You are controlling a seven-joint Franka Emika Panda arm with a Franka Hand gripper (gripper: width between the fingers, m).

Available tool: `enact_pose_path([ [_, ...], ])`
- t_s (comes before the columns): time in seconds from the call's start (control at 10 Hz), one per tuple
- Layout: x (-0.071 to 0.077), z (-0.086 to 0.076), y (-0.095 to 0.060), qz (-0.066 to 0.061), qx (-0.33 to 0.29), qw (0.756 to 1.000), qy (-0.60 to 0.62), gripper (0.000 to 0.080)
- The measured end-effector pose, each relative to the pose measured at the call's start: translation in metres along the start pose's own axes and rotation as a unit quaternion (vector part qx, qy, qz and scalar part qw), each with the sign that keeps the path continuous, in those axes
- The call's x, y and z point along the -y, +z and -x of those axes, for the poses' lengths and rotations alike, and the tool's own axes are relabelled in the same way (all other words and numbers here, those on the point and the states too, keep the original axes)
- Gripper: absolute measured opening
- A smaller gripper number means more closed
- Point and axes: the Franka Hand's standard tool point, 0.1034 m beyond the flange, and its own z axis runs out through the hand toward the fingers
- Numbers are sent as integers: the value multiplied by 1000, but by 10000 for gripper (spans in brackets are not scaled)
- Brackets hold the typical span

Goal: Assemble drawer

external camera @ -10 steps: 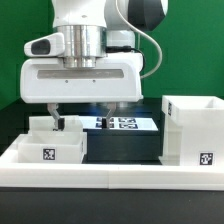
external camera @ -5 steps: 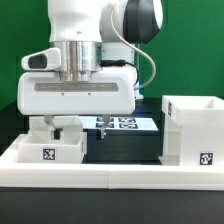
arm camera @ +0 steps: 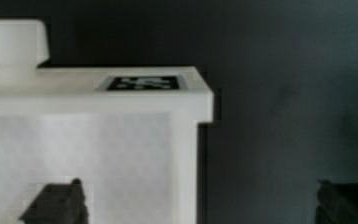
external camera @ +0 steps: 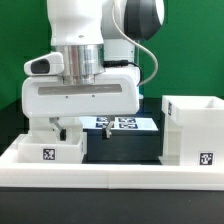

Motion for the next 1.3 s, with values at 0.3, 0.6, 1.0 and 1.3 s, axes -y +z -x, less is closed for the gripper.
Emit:
enact_pose_path([
  [0.3, -1, 8, 18, 10, -10, 1000, -3, 649],
  [0.6, -4, 11, 23, 13, -12, 1000, -3, 649],
  [1.0, -2, 15, 26, 16, -15, 1000, -6, 439],
  [1.3, -2, 15, 26, 16, -15, 1000, -6, 102],
])
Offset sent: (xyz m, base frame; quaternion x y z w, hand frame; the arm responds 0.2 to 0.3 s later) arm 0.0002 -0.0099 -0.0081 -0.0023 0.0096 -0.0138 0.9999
